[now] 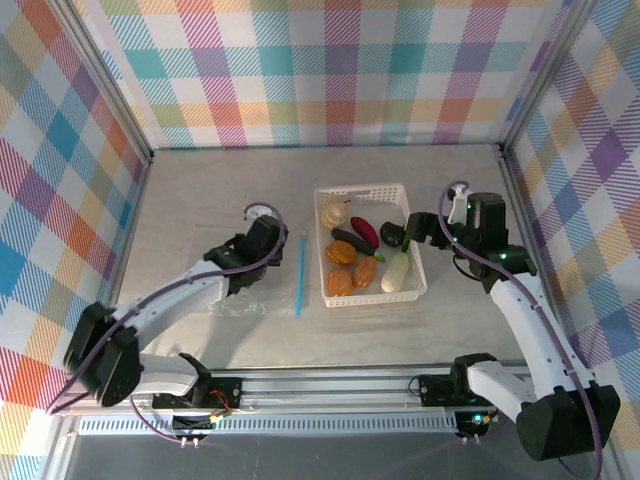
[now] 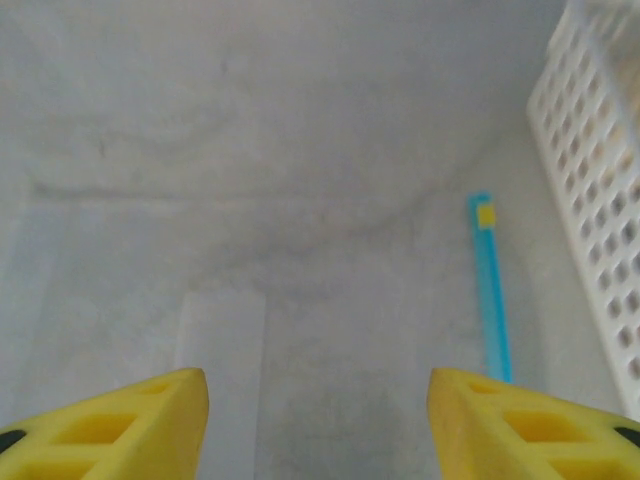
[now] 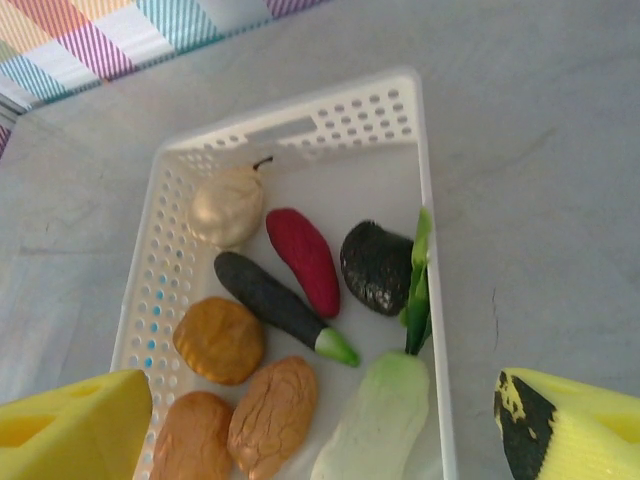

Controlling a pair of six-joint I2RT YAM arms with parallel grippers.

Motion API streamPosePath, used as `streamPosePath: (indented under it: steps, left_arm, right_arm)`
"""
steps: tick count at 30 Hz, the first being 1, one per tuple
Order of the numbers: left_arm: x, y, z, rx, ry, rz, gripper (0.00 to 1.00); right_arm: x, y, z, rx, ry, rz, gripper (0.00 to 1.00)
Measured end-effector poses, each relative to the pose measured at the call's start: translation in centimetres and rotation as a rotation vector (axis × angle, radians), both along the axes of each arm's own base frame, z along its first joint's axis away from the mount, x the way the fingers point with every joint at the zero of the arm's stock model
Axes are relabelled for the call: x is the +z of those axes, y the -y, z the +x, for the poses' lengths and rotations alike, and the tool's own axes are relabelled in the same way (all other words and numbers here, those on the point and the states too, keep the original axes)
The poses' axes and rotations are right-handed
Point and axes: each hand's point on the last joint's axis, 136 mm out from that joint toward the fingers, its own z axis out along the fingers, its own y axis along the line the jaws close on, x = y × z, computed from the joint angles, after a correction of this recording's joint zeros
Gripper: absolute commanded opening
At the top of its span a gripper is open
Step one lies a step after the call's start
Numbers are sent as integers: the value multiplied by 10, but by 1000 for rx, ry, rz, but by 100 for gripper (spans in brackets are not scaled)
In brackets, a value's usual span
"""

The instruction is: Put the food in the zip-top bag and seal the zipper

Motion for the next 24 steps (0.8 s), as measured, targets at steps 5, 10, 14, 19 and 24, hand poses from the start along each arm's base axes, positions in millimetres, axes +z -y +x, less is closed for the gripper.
streamPosePath:
  steps: [5, 10, 14, 19, 24]
  left_arm:
    - [-51, 28, -7, -45, -142, 54, 64]
    - [-70, 59, -1, -76, -194, 42, 63]
    - [-82, 70, 2, -77, -228, 22, 56]
    - [-97, 75, 1, -75, -269, 24, 54]
    - [-105, 80, 2, -77, -293, 15, 50]
  right_arm:
    - [-5, -5, -4, 12, -25, 10, 90]
    - [-5, -11, -6, 26, -30, 22, 90]
    - [-5, -13, -7, 33, -31, 26, 91]
    - [-5, -13, -7, 33, -31, 26, 91]
    - [-5, -13, -7, 33, -30, 26, 91]
